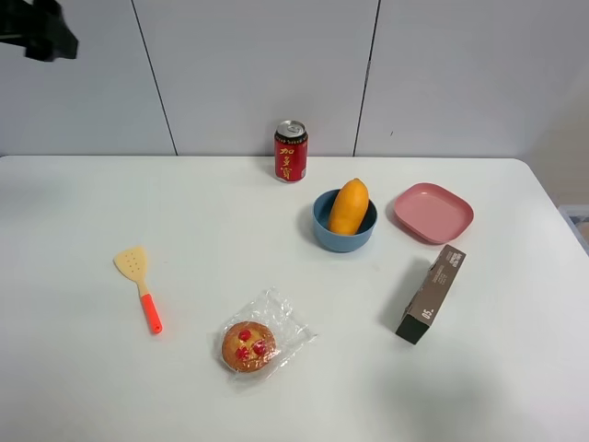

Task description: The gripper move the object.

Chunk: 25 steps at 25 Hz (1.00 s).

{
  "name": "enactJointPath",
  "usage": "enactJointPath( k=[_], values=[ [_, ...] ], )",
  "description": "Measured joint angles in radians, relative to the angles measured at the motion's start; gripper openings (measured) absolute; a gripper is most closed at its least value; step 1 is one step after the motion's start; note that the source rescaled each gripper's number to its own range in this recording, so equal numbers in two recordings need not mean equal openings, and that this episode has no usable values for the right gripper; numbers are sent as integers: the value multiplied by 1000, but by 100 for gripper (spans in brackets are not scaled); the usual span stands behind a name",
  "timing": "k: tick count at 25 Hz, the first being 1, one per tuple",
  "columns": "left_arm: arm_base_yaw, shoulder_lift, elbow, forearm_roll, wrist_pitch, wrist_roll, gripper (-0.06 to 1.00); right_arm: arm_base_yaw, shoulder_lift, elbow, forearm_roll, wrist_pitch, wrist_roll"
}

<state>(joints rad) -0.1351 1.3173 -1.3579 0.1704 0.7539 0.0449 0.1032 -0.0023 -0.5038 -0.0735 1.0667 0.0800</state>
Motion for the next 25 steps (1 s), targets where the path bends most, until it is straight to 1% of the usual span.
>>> enactJointPath(
  k=[4,6,9,12,14,18,22,25],
  values=[
    [32,-135,15,-13,183,11,98,0,0,0,0,0,0],
    [34,-221,53,-17,219,11,98,0,0,0,0,0,0],
    [35,-364,140,-20,224,6,98,0,0,0,0,0,0],
    [35,-518,256,-50,224,-39,98,0,0,0,0,0,0],
    [35,-624,355,-77,221,-69,98,0,0,0,0,0,0],
    [35,-865,548,-113,201,-84,98,0,0,0,0,0,0],
    [35,-1066,675,-156,202,-87,98,0,0,0,0,0,0],
    [35,-1136,730,-161,212,-87,98,0,0,0,0,0,0]
  ],
)
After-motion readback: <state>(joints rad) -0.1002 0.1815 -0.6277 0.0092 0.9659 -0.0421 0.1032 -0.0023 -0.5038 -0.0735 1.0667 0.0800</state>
